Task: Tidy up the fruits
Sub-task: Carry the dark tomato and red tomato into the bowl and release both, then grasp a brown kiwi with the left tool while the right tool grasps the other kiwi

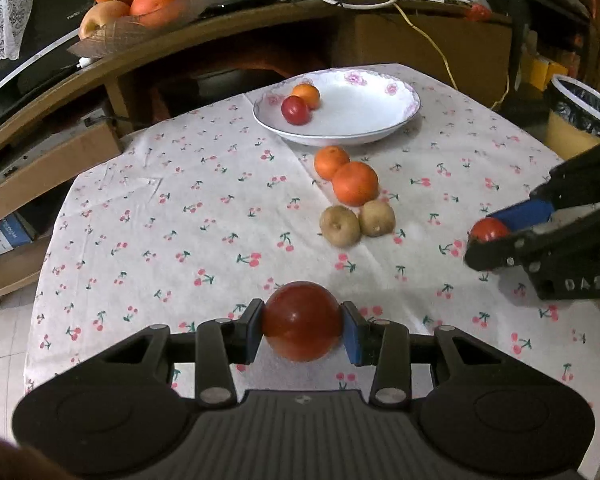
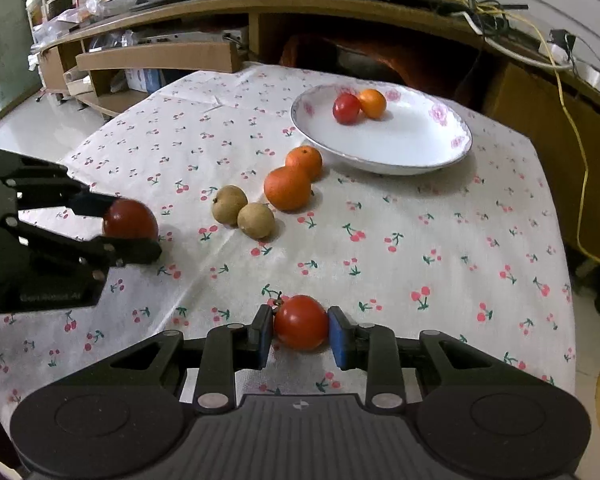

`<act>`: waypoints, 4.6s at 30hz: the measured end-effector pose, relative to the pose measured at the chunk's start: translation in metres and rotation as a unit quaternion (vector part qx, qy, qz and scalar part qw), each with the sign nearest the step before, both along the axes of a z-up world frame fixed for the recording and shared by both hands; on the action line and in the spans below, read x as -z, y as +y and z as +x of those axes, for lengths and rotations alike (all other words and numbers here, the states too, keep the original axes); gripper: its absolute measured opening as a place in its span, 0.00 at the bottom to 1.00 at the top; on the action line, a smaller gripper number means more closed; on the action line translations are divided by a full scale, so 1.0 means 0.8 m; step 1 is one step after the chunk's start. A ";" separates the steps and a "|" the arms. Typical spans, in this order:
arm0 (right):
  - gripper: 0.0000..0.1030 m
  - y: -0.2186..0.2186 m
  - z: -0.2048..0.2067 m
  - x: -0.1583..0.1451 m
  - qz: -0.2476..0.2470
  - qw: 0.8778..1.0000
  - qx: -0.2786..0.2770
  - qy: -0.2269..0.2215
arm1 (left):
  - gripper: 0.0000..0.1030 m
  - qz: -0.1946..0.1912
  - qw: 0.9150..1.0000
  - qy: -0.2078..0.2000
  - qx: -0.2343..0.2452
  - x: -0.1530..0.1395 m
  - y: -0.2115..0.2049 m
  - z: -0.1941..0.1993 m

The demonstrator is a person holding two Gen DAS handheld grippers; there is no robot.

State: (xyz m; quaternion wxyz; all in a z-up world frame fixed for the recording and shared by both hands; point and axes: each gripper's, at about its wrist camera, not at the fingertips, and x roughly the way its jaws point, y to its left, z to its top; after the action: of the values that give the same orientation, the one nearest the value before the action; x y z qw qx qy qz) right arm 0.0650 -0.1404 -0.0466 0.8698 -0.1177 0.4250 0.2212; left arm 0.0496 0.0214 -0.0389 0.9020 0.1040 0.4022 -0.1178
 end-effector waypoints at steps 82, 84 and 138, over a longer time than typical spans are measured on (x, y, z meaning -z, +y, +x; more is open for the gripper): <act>0.33 -0.028 0.189 -0.023 0.066 0.990 0.118 -0.030 | 0.45 -0.038 0.999 -0.018 -0.012 -0.024 -0.061 0.211; 0.33 -0.029 0.190 -0.023 0.069 0.990 0.120 -0.028 | 0.45 -0.041 0.999 -0.016 -0.014 -0.025 -0.061 0.212; 0.45 0.003 0.099 -0.021 0.055 0.998 -0.013 0.033 | 0.56 -0.051 0.993 0.024 0.101 -0.034 0.003 0.106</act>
State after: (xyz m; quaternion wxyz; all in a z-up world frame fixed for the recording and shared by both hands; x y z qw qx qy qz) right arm 0.1444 -0.1383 -0.0299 0.8574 -0.0678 0.4396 0.2589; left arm 0.1343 0.0235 -0.0121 0.8798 0.0950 0.4042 -0.2314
